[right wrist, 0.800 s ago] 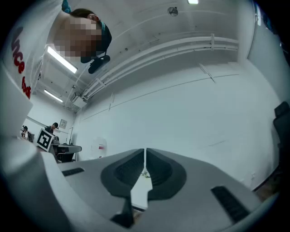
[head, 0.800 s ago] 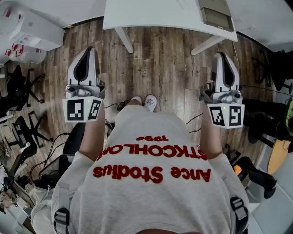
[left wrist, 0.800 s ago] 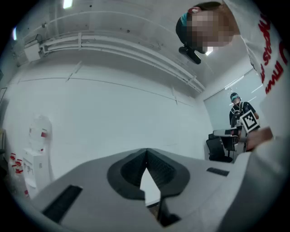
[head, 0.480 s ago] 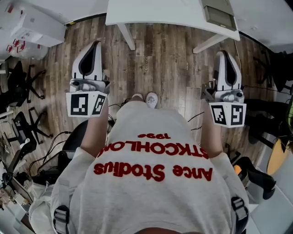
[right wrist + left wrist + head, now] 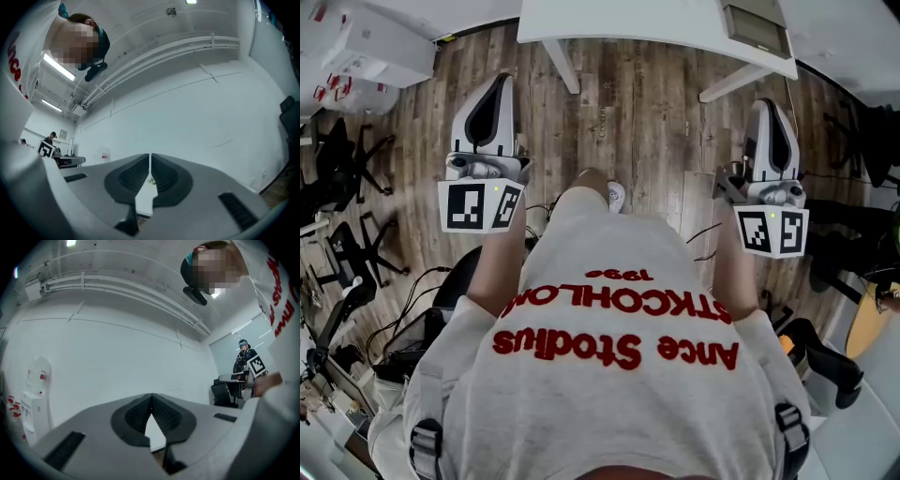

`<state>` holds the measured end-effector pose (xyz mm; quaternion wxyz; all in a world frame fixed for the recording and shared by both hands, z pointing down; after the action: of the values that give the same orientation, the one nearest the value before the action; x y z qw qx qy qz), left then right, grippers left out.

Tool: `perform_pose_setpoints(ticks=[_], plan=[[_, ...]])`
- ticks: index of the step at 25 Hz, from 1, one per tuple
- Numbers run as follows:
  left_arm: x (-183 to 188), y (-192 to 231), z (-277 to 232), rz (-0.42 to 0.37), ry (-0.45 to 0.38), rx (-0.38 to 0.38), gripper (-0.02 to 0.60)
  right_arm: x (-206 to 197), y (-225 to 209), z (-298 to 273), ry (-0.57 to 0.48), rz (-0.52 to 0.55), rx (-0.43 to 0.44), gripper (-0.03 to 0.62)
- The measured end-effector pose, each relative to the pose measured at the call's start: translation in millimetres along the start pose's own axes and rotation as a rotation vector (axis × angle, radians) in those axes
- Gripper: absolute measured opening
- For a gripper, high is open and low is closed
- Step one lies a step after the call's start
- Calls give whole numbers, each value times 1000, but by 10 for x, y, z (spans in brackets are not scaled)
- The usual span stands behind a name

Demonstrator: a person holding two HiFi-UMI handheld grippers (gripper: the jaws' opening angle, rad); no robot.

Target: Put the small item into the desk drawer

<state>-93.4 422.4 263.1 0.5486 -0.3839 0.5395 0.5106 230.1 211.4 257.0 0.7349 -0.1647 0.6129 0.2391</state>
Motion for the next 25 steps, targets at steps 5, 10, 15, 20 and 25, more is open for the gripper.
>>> perform_pose_setpoints(ticks=[5,10,15,20,25], plan=[[-32,34,-128,-3,9,-13,6,-43,-18,-65,5,-7,-5,15],[-89,62,-423,4,4,-26,6,-94,-193,-193,6,-8,-24,15],[-128,116,-828,19,-14,-49,6,-110,-384,-399,6,6,-45,15],[-113,234,-1283,23,-21,-70,6,-121,-562,-742,2,6,-61,15],[-132,379,-1679,33,-21,-84,6,-173,-682,-1085,3,-1,-69,15]])
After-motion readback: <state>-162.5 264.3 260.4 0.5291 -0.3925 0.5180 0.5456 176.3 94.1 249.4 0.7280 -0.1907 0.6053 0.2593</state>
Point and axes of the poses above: the fingertips, and each gripper's own axes: z backward along the fingers, y to its left, x out of its top, the point moved 9 cm from there along z, backward along the fingers, and after that the axes turned 11 degrees about z, right-handed, at the moved point
